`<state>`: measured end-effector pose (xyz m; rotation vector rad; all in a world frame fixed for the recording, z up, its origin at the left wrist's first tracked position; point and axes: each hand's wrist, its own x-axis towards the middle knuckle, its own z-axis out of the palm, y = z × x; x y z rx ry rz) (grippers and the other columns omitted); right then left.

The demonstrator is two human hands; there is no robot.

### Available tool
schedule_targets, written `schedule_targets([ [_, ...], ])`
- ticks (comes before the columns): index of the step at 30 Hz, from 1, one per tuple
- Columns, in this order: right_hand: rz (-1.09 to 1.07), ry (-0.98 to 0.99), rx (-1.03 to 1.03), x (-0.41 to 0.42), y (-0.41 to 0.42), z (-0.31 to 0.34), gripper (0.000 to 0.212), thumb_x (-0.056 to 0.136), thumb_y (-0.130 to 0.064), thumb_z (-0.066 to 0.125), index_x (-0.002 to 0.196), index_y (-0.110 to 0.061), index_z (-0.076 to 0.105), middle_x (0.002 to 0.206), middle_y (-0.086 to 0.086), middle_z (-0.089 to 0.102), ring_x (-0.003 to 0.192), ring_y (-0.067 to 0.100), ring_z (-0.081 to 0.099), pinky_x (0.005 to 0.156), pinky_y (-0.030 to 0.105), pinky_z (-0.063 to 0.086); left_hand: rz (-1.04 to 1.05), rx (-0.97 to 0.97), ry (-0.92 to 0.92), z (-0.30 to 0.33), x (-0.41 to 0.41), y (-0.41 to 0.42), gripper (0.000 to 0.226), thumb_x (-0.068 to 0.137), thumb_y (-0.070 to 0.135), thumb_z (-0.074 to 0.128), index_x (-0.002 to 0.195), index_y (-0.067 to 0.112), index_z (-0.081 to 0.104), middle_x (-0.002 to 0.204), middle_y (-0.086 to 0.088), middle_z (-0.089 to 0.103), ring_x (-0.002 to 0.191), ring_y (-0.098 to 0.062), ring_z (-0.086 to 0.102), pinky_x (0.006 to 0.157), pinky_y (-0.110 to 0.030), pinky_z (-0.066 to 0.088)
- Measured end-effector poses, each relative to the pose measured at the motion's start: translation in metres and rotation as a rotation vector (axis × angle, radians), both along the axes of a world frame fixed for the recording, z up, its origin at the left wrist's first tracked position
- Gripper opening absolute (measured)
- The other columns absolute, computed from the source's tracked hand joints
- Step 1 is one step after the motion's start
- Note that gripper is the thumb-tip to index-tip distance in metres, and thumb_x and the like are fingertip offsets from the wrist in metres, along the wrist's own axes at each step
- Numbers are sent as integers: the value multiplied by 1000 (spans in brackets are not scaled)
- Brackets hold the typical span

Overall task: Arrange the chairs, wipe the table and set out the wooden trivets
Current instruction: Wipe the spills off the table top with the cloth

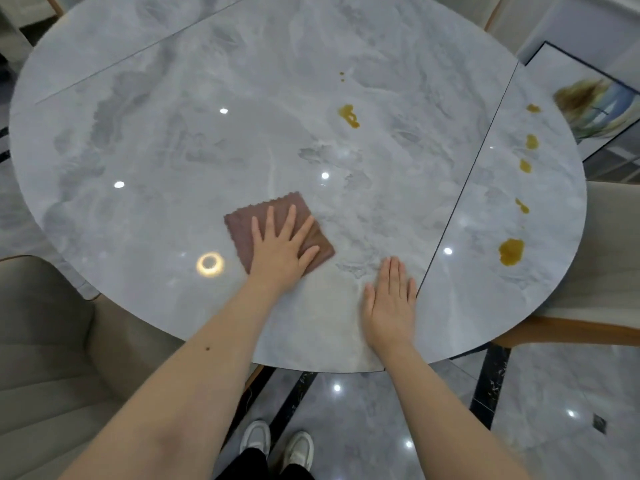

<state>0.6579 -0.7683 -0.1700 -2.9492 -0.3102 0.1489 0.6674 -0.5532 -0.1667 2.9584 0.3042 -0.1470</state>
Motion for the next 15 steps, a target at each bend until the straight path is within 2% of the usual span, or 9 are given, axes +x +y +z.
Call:
schedule_targets([
  [3, 10, -1, 8, 0, -2, -1, 75, 87, -45, -7, 152, -8, 2, 160, 5, 1, 147, 14, -5, 118, 33, -11, -204, 6, -2, 2, -3, -36, 74, 80, 64, -2, 149, 40, 10, 160, 2, 6, 145, -37, -2, 112, -56, -8],
  [6, 12, 3, 24, 0, -3, 1, 74, 87, -45, -4, 152, -11, 4, 160, 4, 3, 148, 14, -3, 119, 34, -10, -346, -21, -67, -2, -32, -34, 65, 90, 65, 9, 148, 38, 18, 158, 1, 16, 144, -38, 8, 113, -55, -4],
  [8, 4, -21, -4, 0, 1, 3, 72, 89, -43, 1, 152, -10, 12, 159, 7, 11, 148, 18, 5, 119, 37, -5, -399, -9, -99, -6, -52, -24, 62, 92, 65, 11, 148, 39, 20, 157, 1, 20, 143, -38, 14, 112, -55, 1],
  [10, -23, -53, -36, 2, 8, 6, 70, 90, -40, 5, 150, -8, 24, 156, 11, 24, 146, 23, 17, 119, 41, 2, -373, -5, -74, -6, -53, -15, 66, 89, 69, 7, 148, 40, 17, 157, 2, 18, 144, -38, 12, 112, -54, -1],
  [13, -78, -16, -36, 10, 19, 13, 71, 88, -39, 4, 147, -10, 32, 153, 11, 32, 143, 25, 25, 117, 42, 5, -254, -13, -6, 0, -26, -14, 78, 78, 77, -9, 148, 44, 3, 160, 4, 3, 145, -36, -4, 113, -53, -8],
  [15, -87, -38, -33, 20, 25, 15, 66, 90, -36, 12, 142, -10, 41, 147, 12, 41, 138, 27, 36, 116, 46, 16, -197, 3, 10, 2, -7, -15, 81, 73, 74, -7, 147, 44, -1, 160, 5, -4, 145, -34, -9, 113, -54, -9],
])
